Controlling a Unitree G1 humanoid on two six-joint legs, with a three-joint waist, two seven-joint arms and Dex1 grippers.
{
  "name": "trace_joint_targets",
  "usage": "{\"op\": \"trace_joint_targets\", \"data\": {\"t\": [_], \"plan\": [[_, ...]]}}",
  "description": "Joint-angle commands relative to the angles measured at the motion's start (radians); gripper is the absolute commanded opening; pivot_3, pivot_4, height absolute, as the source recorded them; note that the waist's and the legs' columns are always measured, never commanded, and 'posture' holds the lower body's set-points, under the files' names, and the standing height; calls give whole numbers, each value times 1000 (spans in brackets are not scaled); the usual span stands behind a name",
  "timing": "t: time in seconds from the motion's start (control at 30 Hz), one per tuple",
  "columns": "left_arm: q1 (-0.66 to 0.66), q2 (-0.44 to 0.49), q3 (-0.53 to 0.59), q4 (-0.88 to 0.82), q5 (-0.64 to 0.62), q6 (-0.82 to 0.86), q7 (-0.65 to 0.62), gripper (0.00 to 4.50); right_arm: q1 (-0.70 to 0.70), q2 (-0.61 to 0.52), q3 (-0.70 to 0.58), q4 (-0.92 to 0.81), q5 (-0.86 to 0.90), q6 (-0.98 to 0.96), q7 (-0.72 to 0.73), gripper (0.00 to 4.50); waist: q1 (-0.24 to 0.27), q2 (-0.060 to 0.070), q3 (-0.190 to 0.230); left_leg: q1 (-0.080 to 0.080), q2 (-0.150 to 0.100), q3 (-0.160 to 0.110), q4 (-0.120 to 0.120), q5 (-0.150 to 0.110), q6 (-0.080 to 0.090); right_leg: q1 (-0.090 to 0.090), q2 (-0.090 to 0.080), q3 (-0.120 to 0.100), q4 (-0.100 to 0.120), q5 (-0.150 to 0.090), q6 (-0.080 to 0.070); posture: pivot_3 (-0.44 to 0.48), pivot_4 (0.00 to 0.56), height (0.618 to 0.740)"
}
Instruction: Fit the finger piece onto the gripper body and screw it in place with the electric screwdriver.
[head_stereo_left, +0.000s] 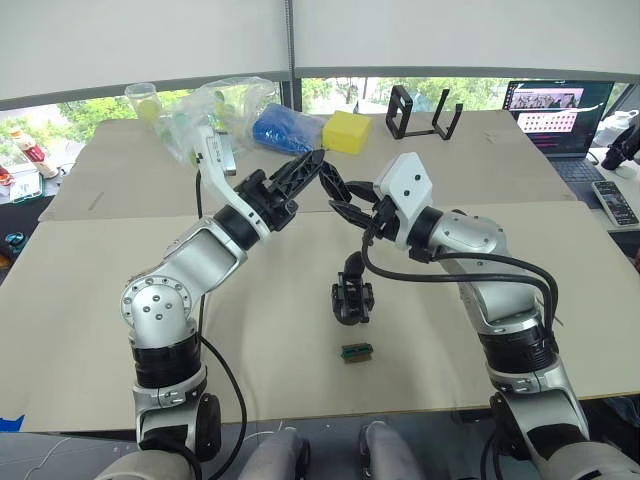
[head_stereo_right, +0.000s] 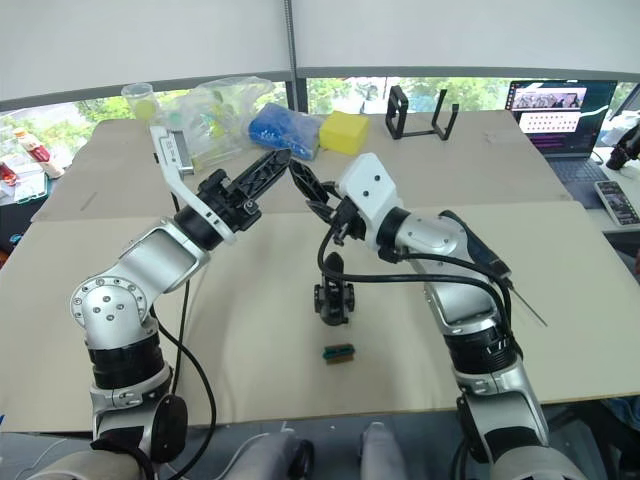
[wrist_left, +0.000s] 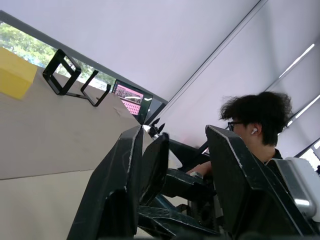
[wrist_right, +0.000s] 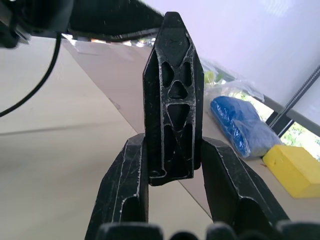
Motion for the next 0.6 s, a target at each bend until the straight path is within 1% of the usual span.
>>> {"op": "trace_joint_targets", "data": {"t": [0.03, 0.2, 0.3, 0.37, 0.4, 0.5, 0.6], "plan": [[-30, 8, -11, 15, 25, -39, -25, 2106, -2, 13, -9, -55, 16, -49, 5, 1107, 0, 0, 0, 0, 0, 0, 0, 0, 0, 0, 0, 0, 0, 0, 0, 0, 150, 737], [-35, 8, -19, 39, 47, -61, -55, 2106, 1, 15, -12, -72, 23, -63, 20, 1107, 0, 0, 0, 0, 0, 0, 0, 0, 0, 0, 0, 0, -3, 0, 0, 0, 150, 737], [-34, 6, -21, 39, 50, -67, -63, 1292, -3, 19, -16, -79, 21, -58, 17, 1107, 1, 0, 0, 0, 0, 0, 0, 0, 0, 0, 0, 0, -3, 0, 0, 0, 150, 737], [-30, 3, -25, 31, 47, -63, -53, 369, -11, 24, -21, -84, 21, -59, 10, 1107, 0, 0, 0, 0, 0, 0, 0, 0, 0, 0, 0, 0, -3, 0, 0, 0, 150, 737], [-29, 1, -29, 26, 46, -60, -47, 59, -16, 27, -22, -86, 19, -65, 7, 1107, 0, 0, 0, 0, 0, 0, 0, 0, 0, 0, 0, 0, -4, 0, 0, 0, 150, 737], [-33, -1, -31, 18, 35, -54, -23, 0, -29, 28, -23, -88, -9, -103, -16, 1107, 0, 0, 0, 0, 0, 0, -1, 0, 0, 0, 0, 0, -4, 0, 0, 0, 150, 737], [-51, 9, -26, 29, 33, -54, -18, 0, -36, 10, -16, -86, -28, -144, 0, 1107, 1, 0, 0, 0, 0, 0, -1, 0, 0, 0, 0, 0, -4, 0, 0, 0, 150, 737]]}}
